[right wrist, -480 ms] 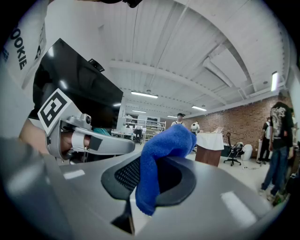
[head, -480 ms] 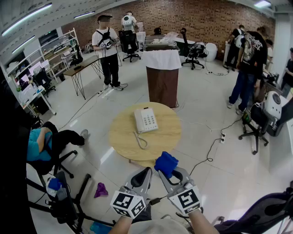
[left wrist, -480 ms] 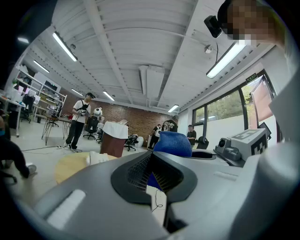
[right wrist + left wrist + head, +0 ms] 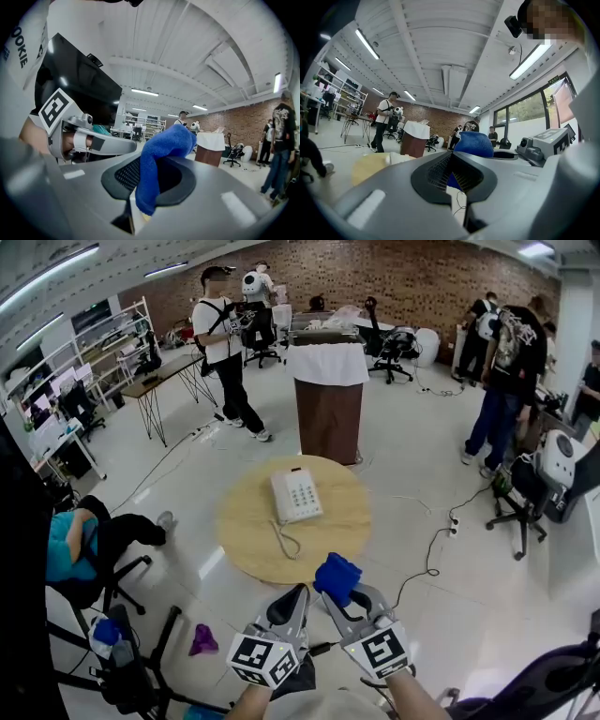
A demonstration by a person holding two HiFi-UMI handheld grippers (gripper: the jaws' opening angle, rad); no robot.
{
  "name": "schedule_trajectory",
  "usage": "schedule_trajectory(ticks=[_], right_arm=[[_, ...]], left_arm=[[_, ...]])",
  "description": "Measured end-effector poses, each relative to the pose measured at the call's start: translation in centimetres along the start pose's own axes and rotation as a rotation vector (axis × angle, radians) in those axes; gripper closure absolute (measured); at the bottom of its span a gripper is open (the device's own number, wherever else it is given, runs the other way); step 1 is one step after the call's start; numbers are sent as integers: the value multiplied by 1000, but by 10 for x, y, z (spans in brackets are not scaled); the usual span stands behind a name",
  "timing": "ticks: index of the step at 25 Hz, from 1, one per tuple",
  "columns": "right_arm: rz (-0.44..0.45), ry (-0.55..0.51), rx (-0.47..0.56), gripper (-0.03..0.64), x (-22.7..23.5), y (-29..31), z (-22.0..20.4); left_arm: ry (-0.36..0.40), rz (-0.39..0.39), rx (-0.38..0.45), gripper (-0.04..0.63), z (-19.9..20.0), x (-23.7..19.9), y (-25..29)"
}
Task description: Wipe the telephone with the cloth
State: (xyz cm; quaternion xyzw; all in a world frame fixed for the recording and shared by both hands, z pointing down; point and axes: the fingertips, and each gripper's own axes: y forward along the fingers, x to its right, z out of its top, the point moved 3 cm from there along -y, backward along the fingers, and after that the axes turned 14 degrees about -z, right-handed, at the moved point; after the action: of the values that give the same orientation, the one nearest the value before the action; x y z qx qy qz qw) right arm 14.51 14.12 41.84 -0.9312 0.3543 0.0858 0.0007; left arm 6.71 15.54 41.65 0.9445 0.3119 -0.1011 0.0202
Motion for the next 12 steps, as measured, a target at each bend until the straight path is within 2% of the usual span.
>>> schedule_trajectory(ticks=[12], right_arm=[[-6,-8,-25,546,21,73,-12]], left_arm=[[-39,-9,-14,594,-1,-70,40]])
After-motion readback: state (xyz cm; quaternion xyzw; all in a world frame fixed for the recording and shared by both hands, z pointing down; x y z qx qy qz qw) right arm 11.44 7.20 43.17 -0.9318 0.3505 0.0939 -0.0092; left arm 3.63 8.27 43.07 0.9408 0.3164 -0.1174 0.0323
